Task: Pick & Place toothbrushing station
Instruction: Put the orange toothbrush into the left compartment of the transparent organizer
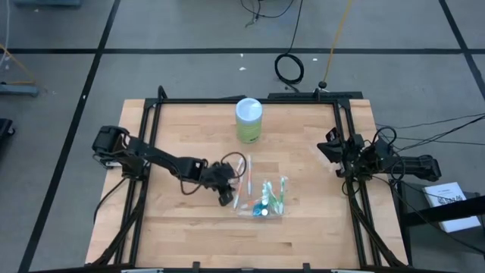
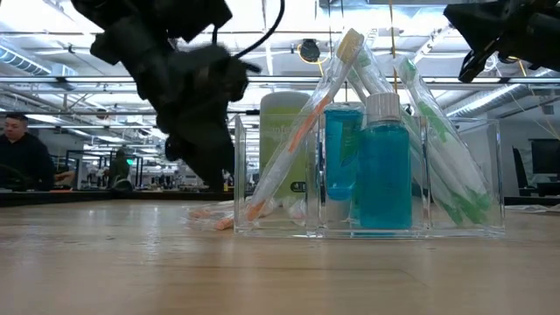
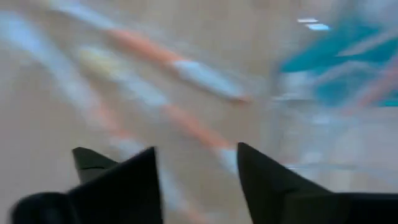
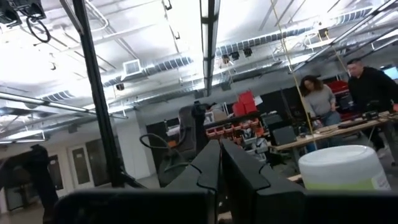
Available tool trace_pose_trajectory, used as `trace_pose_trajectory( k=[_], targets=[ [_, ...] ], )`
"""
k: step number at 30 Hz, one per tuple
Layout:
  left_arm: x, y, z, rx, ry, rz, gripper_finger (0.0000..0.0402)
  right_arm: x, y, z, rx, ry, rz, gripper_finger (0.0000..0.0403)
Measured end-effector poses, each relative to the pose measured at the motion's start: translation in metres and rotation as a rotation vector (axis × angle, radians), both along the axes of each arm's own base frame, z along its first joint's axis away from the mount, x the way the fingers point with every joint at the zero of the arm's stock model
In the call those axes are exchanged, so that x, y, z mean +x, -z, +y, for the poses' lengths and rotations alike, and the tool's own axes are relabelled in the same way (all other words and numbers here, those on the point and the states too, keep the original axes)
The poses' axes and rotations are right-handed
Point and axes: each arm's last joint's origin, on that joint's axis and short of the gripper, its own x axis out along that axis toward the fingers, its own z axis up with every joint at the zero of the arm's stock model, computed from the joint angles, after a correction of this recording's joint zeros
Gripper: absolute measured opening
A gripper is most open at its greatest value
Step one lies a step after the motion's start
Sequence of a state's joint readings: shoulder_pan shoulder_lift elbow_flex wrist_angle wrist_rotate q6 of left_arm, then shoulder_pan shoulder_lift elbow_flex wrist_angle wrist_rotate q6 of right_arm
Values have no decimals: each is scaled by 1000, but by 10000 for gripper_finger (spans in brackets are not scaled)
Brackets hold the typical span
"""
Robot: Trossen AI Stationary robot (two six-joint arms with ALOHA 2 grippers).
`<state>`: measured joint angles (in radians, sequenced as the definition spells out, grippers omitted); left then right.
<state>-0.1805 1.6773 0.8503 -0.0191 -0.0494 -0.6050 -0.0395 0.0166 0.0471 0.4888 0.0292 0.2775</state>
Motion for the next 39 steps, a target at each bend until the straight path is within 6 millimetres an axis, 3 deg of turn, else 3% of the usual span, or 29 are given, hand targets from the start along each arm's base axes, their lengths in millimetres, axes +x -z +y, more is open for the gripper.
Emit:
trace_pose_trajectory(
  k=[3,5,9,19,31,35,39],
  targets=[
    [3,5,-4,-79,-19,5,29,0,0,0,5,-3,-1,8],
    [1,11,-2,-114,-102,50,12,0,0,0,5,-3,-3,8],
    [6,18,2,-191,-193,62,7,0,0,0,5,-3,-2,8],
    [28,20,3,-253,-93,-150,4,0,0,0,5,-3,-1,8],
    [39,3,47,-179,-1,-340,1,-1,-1,0,15,-9,-16,8],
    [32,-22,54,-17,105,-411,1,-1,-1,0,47,-28,-16,8],
    [12,-61,40,215,199,-444,1,2,5,0,36,-20,54,8]
  ],
)
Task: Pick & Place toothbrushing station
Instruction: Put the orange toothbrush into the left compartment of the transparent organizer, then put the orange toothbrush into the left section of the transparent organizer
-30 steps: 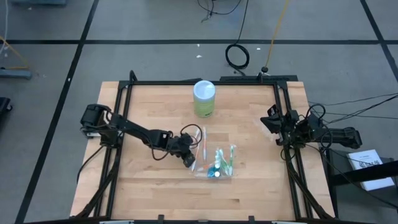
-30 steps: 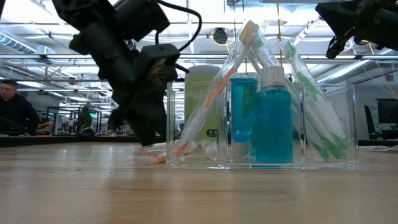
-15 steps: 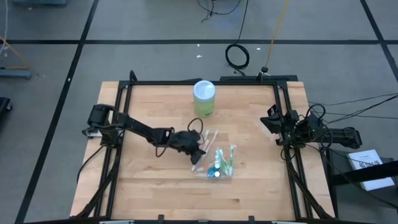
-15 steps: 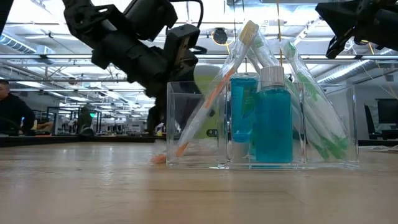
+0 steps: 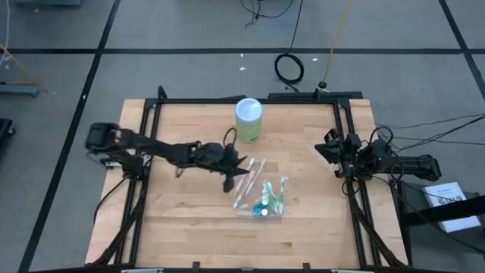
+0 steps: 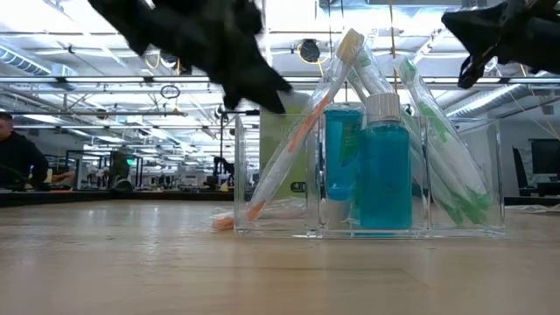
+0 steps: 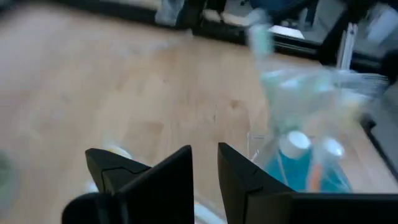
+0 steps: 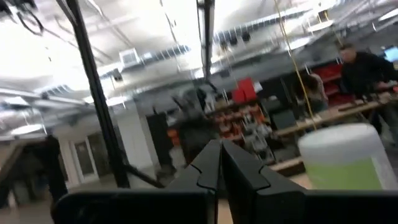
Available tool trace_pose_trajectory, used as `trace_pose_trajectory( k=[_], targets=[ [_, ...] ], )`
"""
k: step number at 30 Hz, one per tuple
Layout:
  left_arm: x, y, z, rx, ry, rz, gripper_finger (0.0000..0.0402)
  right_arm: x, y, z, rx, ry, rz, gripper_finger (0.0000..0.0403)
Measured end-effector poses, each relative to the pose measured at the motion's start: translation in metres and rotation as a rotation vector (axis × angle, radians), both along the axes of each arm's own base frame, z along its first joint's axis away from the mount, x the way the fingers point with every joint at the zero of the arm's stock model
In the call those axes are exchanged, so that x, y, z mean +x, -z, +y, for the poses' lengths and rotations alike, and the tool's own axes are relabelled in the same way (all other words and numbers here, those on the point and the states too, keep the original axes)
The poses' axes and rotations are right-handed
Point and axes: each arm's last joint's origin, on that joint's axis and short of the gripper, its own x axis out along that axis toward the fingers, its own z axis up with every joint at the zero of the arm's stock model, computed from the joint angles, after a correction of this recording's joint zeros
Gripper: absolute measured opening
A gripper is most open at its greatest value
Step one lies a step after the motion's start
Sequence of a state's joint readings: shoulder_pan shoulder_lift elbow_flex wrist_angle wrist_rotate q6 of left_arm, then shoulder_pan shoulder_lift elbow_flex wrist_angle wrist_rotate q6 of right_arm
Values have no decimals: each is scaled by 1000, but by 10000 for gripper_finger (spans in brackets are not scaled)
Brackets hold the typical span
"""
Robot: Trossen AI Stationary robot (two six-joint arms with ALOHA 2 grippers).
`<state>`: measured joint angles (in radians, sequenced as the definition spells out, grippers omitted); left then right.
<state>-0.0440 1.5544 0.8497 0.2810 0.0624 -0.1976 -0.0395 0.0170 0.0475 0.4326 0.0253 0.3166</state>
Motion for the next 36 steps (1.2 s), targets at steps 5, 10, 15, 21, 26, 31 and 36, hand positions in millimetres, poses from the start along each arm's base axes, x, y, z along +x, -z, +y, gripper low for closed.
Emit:
trace_pose_trajectory(
  k=[5,10,15,21,26,31,36],
  targets=[
    [-48,-56,-22,217,-67,-50,0,8,15,-6,62,192,167,8],
    [-101,-87,-33,284,-196,-136,0,23,32,-9,69,278,372,8],
    [-135,-80,-29,220,-256,-186,1,56,32,-7,-36,160,649,9],
    [-148,-59,-22,187,-406,-171,0,123,39,-6,-199,14,961,41],
    [-149,-49,-21,149,-446,-166,1,167,62,-10,-400,-21,1098,119],
    [-148,-47,-21,127,-454,-161,2,190,75,-22,-491,-72,1093,169],
    [-148,-47,-21,120,-456,-162,2,202,87,-35,-509,-95,1102,174]
  ],
)
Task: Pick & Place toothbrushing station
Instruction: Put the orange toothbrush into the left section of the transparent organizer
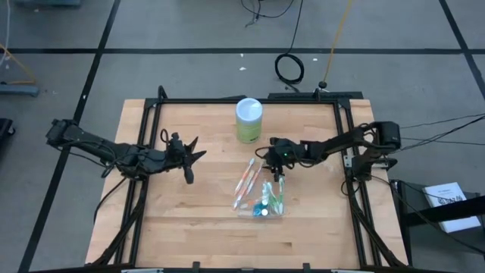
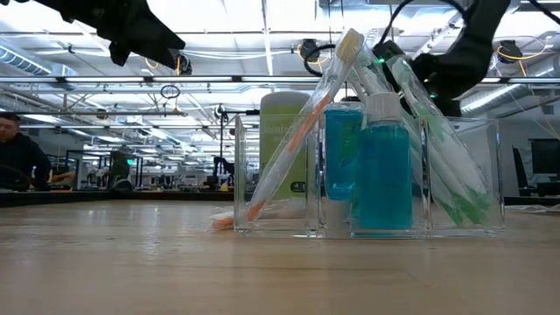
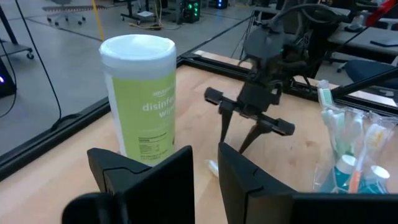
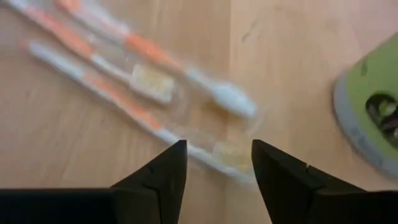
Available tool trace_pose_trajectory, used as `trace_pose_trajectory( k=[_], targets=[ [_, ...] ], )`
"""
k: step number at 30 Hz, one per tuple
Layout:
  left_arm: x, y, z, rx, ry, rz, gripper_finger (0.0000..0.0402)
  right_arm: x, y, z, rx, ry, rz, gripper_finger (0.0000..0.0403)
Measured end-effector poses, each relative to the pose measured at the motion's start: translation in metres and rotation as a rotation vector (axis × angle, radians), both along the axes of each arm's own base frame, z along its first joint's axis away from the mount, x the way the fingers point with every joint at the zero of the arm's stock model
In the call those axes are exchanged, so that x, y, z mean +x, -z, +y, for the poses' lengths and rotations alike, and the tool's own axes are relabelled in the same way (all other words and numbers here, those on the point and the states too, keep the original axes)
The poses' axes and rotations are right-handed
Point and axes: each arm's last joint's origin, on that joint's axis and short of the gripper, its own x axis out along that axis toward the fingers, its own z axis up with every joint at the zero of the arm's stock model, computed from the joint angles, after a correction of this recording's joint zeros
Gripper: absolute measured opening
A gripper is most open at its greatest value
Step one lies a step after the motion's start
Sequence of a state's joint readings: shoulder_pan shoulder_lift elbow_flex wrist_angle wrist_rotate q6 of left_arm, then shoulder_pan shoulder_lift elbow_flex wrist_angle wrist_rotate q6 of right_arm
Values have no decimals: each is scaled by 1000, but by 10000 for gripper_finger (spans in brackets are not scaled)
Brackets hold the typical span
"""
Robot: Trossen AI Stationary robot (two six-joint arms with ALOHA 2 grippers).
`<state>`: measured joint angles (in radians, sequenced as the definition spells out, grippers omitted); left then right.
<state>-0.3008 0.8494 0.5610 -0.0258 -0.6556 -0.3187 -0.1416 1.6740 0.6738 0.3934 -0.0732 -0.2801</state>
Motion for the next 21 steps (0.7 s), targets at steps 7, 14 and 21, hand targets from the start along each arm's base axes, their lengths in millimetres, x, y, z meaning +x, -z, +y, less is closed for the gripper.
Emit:
trace_pose_trajectory(
  k=[7,14,21],
  targets=[
    [0,0,0,-5,-1,-1,3,5,12,-9,21,-67,47,158],
    [0,0,0,-4,-1,1,4,-6,13,-8,29,-73,159,133],
    [-1,2,0,-10,-4,19,2,-24,2,-7,64,80,299,117]
  ],
)
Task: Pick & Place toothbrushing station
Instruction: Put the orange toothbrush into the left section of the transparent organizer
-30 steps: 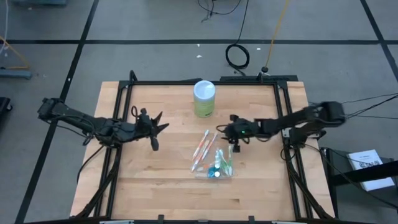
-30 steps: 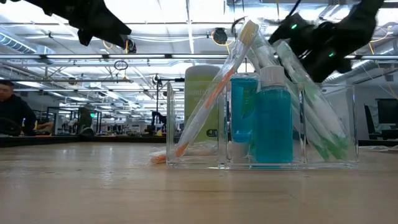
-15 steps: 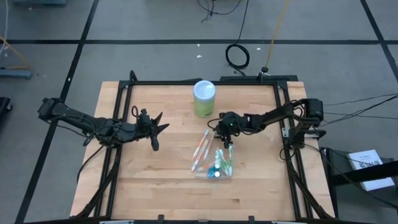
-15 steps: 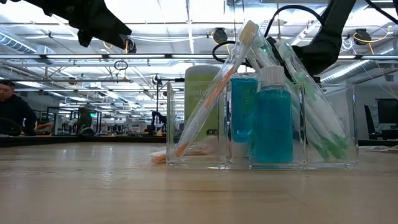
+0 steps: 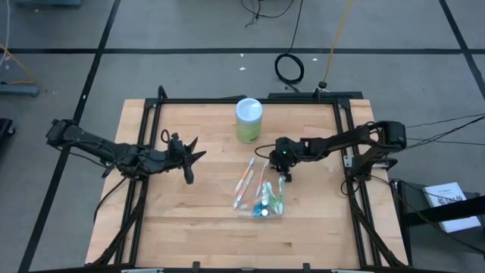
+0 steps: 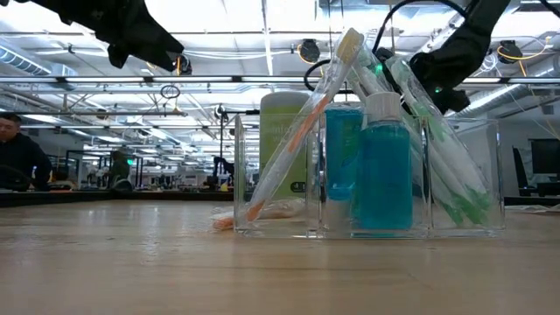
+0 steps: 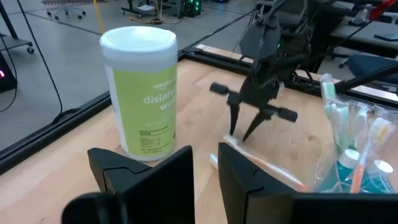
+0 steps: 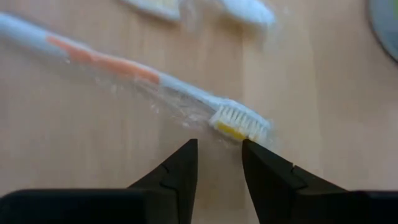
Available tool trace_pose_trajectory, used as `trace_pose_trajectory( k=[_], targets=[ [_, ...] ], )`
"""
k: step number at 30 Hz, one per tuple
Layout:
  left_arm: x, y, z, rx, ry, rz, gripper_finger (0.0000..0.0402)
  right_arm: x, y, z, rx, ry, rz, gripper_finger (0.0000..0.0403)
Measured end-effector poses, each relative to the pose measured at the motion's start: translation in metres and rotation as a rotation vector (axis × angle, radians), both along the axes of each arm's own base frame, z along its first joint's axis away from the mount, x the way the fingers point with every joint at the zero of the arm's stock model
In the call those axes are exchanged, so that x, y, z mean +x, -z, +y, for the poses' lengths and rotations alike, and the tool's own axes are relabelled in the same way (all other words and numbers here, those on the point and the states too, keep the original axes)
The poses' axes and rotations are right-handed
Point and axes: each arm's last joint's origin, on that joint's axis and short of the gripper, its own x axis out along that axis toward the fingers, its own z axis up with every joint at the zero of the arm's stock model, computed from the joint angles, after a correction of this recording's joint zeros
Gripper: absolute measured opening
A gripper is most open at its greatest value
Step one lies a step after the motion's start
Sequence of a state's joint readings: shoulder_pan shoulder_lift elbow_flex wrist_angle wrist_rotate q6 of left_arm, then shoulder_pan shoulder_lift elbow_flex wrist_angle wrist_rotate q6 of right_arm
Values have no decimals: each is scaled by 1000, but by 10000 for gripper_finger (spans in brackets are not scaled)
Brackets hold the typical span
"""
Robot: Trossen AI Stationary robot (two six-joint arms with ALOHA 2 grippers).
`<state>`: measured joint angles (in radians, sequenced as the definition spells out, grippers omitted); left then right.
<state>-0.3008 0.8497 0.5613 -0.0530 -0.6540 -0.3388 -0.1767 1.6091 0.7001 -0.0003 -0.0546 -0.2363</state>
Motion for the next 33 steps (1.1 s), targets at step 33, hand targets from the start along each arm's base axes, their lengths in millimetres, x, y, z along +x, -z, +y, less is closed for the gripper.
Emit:
trace_pose_trajectory(
  k=[33],
  targets=[
    [1,4,0,-41,-16,18,8,6,-11,-1,309,718,-195,206]
  ],
)
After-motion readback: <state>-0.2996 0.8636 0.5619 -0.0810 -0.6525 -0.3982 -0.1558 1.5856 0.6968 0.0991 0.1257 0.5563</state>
